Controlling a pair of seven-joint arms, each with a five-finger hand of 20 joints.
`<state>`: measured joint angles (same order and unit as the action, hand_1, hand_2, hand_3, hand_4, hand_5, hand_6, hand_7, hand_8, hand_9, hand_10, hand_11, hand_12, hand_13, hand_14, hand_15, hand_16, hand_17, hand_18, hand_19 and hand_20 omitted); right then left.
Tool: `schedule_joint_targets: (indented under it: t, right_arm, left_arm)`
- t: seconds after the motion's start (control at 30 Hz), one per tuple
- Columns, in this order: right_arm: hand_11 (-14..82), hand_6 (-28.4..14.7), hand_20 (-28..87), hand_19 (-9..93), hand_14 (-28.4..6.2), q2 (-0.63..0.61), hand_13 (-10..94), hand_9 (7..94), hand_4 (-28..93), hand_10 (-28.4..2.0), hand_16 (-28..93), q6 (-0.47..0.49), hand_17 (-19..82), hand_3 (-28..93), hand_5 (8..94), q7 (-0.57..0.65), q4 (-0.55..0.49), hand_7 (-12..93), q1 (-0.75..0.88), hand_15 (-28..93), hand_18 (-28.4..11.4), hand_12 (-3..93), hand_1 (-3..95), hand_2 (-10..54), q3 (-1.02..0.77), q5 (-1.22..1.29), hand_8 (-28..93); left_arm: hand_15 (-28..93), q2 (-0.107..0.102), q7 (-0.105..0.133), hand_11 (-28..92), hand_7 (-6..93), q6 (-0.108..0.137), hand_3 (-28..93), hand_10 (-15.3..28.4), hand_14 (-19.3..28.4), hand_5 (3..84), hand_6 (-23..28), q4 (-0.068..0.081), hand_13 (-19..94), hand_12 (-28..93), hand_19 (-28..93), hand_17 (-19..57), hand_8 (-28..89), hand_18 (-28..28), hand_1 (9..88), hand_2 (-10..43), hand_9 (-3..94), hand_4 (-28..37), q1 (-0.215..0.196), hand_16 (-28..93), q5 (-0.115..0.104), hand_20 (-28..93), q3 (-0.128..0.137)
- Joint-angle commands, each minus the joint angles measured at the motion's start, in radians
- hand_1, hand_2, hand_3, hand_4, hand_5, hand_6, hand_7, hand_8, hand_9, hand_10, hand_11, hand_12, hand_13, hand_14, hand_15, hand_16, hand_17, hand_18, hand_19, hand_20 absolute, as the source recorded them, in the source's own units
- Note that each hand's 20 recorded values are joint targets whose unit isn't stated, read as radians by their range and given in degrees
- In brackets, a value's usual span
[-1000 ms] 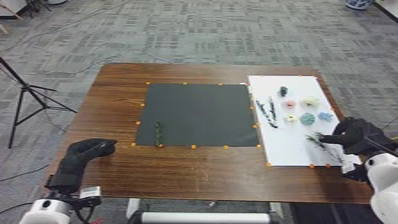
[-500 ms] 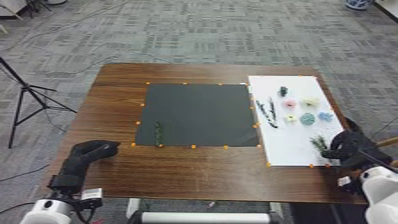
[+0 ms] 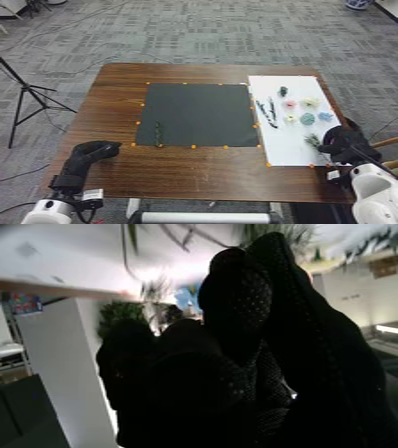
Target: Arrange flowers
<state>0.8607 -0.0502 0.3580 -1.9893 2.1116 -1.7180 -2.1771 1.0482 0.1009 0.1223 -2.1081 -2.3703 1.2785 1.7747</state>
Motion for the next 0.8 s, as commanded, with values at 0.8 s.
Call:
schedule_joint_targets:
  t: [0.8]
  right_arm:
    - [16.6, -9.9, 63, 93, -4.0, -0.006, 90, 68.4, -10, -17.8, 38, 0.216, 60, 57, 54.7, 0.002, -0.059, 18, -0.001, 58, -16.1, 23.6, 28.6, -9.5, -0.083, -0.052, -2]
  left_arm:
    - [35, 0.014, -0.029, 28, 23.1, -0.051, 66, 14.2, 18.6, 54.9, 1.0, -0.009, 40, 19, 24, 2.0, -9, 16.2, 29.1, -3.9, 53.1, -19.9, 0.002, 4, 0.014, 27, 0.009]
